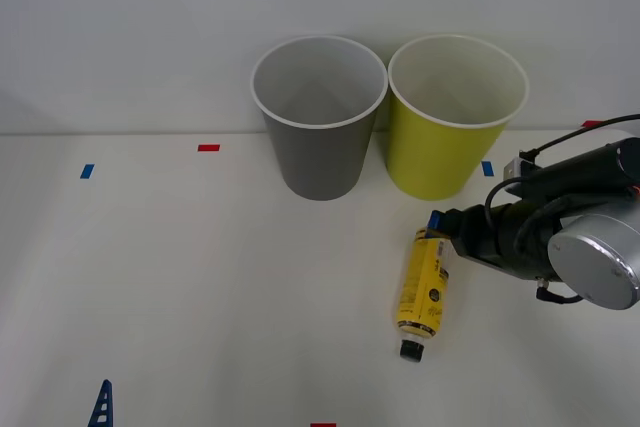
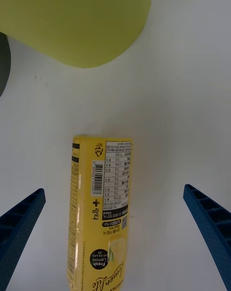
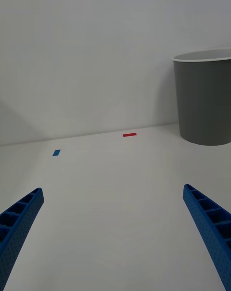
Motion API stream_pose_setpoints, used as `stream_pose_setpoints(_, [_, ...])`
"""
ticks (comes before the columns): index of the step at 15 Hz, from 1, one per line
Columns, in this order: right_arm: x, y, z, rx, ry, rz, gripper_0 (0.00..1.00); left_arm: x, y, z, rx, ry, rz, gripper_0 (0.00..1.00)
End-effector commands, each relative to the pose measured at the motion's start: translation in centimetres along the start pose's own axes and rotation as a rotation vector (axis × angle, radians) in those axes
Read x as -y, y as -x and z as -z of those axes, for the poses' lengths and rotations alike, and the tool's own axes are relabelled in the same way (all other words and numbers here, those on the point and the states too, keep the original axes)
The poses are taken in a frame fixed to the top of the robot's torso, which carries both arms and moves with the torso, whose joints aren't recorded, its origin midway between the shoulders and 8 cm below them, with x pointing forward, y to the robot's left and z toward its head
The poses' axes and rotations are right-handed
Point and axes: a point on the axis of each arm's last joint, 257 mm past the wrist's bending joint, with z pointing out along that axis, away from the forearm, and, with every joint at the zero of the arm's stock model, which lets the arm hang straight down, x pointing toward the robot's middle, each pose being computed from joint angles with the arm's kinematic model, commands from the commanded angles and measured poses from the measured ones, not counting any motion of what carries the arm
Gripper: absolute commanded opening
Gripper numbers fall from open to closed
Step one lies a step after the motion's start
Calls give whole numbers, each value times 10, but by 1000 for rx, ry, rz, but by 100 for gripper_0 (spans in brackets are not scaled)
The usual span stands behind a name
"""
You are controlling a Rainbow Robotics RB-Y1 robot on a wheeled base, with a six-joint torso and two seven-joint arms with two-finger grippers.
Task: Put cans in the gray bin and PET bottles in the light green bin.
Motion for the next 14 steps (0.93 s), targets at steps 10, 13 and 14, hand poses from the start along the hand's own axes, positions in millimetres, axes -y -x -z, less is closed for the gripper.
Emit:
stream_pose_setpoints(10, [-13,-10,-51,-92,35,-52,100,0,0,0,0,0,0,100])
stream_pose_setpoints(13, [-17,-11,-53,-92,40,-57,100,0,0,0,0,0,0,100])
stream_pose_setpoints(14, [-17,-12,-54,-94,39,-58,100,0,0,0,0,0,0,100])
